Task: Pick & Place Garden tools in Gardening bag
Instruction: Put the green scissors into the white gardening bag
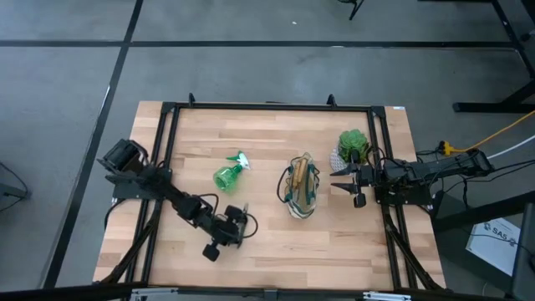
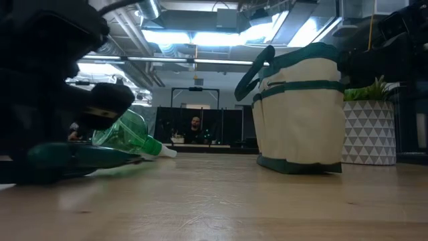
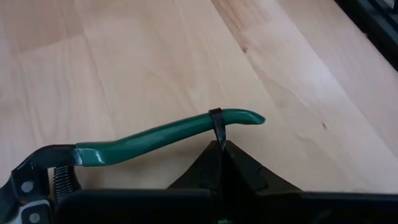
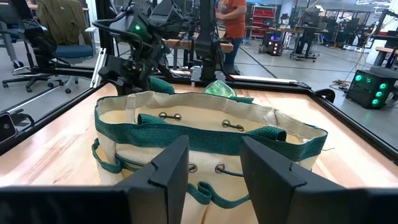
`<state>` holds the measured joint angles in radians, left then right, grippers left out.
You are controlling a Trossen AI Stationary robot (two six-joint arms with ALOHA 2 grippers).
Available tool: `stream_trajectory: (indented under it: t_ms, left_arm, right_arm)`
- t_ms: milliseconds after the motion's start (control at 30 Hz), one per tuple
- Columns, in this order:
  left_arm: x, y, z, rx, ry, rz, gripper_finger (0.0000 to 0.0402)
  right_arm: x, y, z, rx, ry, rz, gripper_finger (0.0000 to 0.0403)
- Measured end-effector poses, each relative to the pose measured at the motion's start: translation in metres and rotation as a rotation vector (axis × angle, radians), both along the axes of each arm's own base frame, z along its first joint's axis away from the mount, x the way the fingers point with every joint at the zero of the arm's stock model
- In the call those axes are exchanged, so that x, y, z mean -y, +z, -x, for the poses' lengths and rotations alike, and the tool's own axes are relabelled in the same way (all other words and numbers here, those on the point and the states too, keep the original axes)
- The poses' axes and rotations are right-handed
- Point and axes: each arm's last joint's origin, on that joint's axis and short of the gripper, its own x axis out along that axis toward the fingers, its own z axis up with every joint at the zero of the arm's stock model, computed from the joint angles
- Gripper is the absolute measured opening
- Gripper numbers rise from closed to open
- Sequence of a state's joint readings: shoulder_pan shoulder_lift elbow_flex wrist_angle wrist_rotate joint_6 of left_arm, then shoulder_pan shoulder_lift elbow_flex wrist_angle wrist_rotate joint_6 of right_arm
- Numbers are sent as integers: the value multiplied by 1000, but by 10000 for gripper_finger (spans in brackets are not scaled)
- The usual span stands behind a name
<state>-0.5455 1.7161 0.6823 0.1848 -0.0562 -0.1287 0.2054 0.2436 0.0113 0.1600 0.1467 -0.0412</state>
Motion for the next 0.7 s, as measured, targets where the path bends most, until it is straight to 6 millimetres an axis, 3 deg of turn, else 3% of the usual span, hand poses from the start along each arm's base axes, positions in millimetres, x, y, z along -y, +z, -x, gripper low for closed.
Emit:
stream_trajectory:
  t_ms: [700]
  left_arm:
    - [-45,0,-21,-9,-64,3,3]
  right_arm:
    - [0,0,0,0,0,0,146]
